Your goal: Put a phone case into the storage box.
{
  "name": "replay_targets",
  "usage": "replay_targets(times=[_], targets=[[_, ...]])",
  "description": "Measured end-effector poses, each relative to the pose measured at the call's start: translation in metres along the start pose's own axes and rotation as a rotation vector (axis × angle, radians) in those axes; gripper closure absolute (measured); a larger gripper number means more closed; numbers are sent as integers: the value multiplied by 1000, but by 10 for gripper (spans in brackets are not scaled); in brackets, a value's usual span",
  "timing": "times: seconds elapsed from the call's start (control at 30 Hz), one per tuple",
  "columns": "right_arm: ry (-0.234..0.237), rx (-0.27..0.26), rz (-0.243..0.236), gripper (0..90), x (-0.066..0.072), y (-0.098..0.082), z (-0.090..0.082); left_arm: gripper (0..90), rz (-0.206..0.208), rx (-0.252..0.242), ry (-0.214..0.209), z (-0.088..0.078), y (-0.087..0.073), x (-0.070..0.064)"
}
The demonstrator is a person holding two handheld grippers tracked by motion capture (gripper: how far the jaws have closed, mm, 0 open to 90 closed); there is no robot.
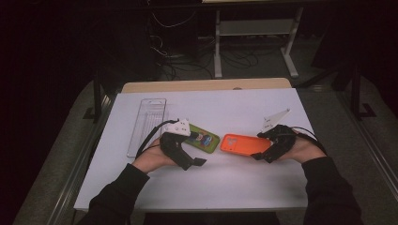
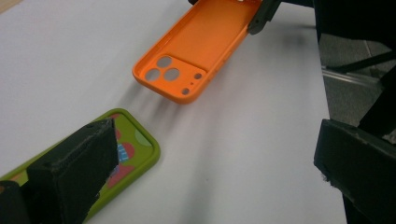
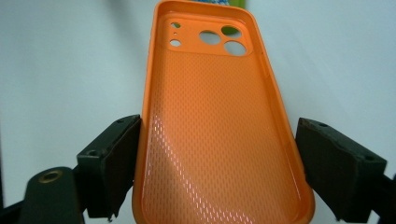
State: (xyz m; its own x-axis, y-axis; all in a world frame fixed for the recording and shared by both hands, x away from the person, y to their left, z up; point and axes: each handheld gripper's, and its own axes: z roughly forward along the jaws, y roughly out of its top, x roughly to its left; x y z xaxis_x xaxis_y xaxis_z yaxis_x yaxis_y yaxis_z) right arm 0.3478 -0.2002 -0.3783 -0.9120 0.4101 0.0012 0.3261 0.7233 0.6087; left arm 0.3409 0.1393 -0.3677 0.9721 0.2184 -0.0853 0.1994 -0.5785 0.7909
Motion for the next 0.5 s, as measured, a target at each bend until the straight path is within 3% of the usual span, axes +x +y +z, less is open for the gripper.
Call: replay_targets(times=[0.3, 0.5], targets=[[29, -14, -97, 153, 11, 23, 2, 0, 25, 29, -46, 1, 9, 12], [53, -18, -132, 154, 17, 36, 5, 0, 42, 57, -66, 7, 12, 18]])
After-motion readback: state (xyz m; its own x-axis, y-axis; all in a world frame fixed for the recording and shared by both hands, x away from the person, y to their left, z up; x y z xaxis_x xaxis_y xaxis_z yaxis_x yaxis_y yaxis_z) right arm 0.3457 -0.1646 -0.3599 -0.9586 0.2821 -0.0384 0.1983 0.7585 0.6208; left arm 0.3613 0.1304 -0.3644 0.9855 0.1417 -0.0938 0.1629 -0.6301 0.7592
